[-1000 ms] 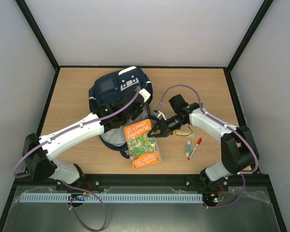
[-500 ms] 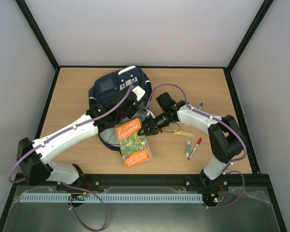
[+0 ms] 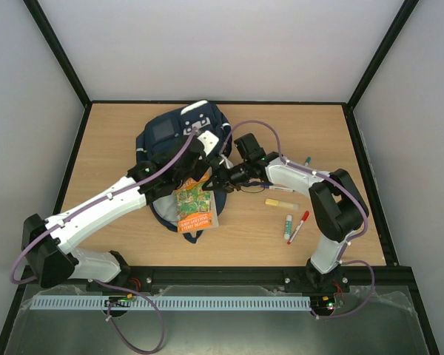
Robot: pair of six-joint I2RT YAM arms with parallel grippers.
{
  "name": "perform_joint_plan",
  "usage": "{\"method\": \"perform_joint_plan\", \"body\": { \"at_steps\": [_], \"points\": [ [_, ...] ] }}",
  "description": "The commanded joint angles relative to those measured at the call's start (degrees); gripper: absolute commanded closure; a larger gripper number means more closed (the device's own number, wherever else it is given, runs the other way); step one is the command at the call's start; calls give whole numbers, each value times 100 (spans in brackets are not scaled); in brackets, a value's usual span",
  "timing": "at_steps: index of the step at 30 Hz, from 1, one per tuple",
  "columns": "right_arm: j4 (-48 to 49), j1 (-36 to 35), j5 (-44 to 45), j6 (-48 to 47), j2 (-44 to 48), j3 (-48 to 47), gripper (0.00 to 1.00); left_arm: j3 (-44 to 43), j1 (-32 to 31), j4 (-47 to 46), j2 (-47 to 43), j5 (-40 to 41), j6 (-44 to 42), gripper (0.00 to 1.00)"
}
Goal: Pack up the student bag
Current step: Place the book in the student bag.
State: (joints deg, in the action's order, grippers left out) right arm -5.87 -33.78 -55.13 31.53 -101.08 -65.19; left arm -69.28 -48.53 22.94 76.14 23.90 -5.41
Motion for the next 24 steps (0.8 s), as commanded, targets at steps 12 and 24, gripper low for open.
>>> {"method": "perform_joint_plan", "body": {
  "at_steps": [12,24],
  "points": [
    [273,3,1119,-137,-524,-558,83,94,89,-1022,-463,-342,177,98],
    [-140,3,1978,-858,66,-229,50,185,271,-1081,-561,-588,246,98]
  ]
}}
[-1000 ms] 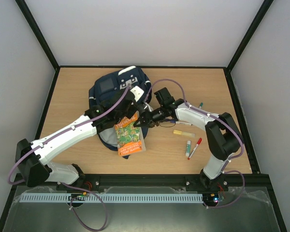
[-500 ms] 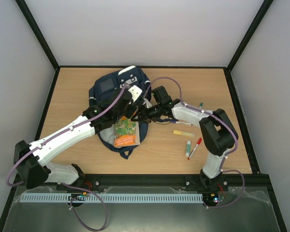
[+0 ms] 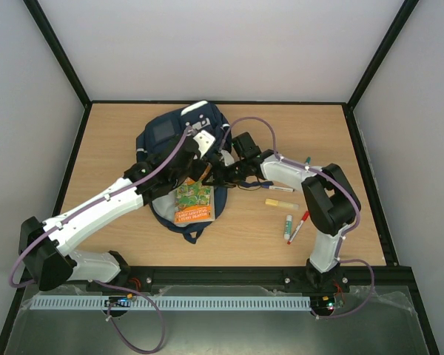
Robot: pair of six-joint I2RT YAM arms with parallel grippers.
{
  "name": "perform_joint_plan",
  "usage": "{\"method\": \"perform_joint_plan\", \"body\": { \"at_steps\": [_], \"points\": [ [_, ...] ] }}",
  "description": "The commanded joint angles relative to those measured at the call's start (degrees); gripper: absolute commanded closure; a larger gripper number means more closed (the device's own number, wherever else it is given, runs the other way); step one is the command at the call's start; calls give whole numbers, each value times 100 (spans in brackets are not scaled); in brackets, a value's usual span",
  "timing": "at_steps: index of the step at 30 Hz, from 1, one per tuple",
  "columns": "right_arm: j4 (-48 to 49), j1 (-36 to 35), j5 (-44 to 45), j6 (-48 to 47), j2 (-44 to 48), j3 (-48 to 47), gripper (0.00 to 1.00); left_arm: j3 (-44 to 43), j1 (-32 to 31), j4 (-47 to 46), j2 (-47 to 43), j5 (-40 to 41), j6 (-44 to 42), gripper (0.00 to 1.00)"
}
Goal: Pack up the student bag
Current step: Place the book in the student bag.
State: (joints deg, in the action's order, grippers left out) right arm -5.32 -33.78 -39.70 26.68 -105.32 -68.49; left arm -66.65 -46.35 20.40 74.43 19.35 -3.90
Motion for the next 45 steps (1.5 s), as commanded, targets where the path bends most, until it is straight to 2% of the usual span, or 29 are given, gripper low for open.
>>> {"method": "perform_joint_plan", "body": {
  "at_steps": [1,9,13,18,21,23,24,25,27,29,40,45],
  "points": [
    [-185,3,471,-413,578,156,49,-76,67,-838,-401,-160,106,98],
    [-519,3,792,-1188,1486,549,46,-44,143,-850,-377,-240,112,97],
    [-927,-9,870,-1915,2041,891,49,-19,152,-853,-407,-256,124,97],
    [-1253,-429,1640,-3178,2931,1208,57,54,161,-889,-463,-287,133,97],
    [-1501,-543,1339,-3881,3135,1272,63,53,178,-890,-474,-304,129,97],
    [-2056,-734,935,-4866,3078,1173,65,62,187,-889,-465,-329,139,97],
    [-2458,-942,953,-5538,3006,1069,65,64,194,-891,-465,-346,143,97],
    [-2686,-1332,1360,-5907,2932,1001,65,71,196,-897,-457,-357,141,97],
    [-2603,-1734,2140,-6112,2881,988,66,90,196,-914,-447,-356,137,97],
    [-2379,-1949,2437,-6184,2888,989,63,100,201,-915,-427,-353,123,97],
    [-2218,-2731,3391,-6019,1911,127,63,143,336,-950,-421,-408,143,97],
    [-1963,-3015,3925,-6319,1597,90,63,194,384,-1009,-497,-397,164,97]
  ]
}}
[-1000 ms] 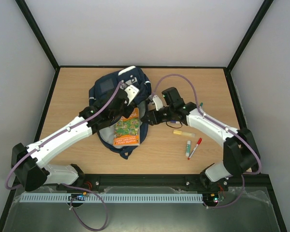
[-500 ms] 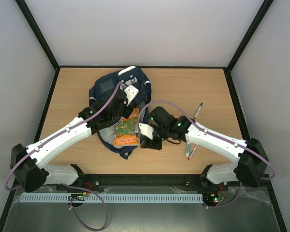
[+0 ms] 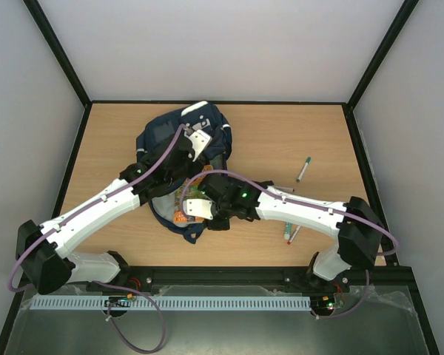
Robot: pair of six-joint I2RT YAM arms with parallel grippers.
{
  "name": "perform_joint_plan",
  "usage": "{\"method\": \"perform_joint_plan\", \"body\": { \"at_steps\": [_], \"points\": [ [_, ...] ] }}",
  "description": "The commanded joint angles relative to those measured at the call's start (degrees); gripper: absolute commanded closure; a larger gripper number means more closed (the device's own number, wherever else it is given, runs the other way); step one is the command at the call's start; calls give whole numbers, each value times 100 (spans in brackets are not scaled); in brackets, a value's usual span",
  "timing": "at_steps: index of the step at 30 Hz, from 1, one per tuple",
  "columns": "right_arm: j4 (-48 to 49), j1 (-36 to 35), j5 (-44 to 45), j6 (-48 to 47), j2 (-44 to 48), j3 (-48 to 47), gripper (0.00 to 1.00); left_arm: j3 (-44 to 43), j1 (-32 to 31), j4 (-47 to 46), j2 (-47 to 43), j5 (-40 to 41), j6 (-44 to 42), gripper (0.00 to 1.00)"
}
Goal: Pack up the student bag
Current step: Place the book in the student bag.
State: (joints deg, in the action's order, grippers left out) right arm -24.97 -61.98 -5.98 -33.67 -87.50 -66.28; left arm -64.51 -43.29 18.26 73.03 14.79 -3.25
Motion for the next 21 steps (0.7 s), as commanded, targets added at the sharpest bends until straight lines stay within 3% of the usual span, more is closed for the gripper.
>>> {"method": "perform_joint_plan", "body": {
  "at_steps": [1,21],
  "points": [
    [34,-239,604,-338,-229,-111,63,-10,90,-793,-360,55,108,97],
    [652,-570,1847,-609,-959,-63,65,-35,244,-737,-334,-153,188,96]
  ]
}}
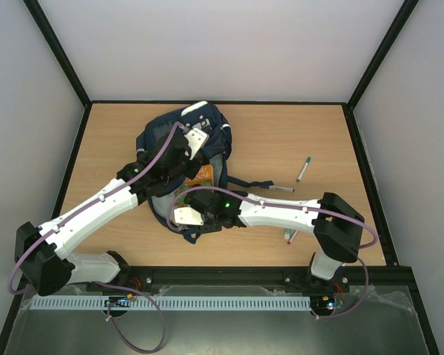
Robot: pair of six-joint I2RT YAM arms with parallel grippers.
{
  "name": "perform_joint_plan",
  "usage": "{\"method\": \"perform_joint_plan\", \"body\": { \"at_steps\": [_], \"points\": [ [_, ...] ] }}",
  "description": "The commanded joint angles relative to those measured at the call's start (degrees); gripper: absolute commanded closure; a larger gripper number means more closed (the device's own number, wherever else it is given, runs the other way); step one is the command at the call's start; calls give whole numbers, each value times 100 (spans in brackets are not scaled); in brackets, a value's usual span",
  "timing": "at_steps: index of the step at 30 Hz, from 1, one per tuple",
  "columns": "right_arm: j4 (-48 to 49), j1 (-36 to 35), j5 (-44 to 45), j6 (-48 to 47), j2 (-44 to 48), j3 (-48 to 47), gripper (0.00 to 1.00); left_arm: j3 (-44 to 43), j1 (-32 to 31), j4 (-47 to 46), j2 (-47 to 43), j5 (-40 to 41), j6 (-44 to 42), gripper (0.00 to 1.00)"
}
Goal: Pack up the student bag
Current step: Place the book in the student bag.
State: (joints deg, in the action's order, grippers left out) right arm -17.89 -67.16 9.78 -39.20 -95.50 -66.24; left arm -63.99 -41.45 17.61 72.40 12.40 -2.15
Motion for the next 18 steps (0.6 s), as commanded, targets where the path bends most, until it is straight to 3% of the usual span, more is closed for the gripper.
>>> {"method": "perform_joint_plan", "body": {
  "at_steps": [1,18],
  "points": [
    [-71,-52,278,-45,-179,-80,65,-88,61,-671,-270,87,80,96],
    [862,-43,1701,-144,-561,-204,76,-77,67,-671,-314,-16,125,96]
  ]
}}
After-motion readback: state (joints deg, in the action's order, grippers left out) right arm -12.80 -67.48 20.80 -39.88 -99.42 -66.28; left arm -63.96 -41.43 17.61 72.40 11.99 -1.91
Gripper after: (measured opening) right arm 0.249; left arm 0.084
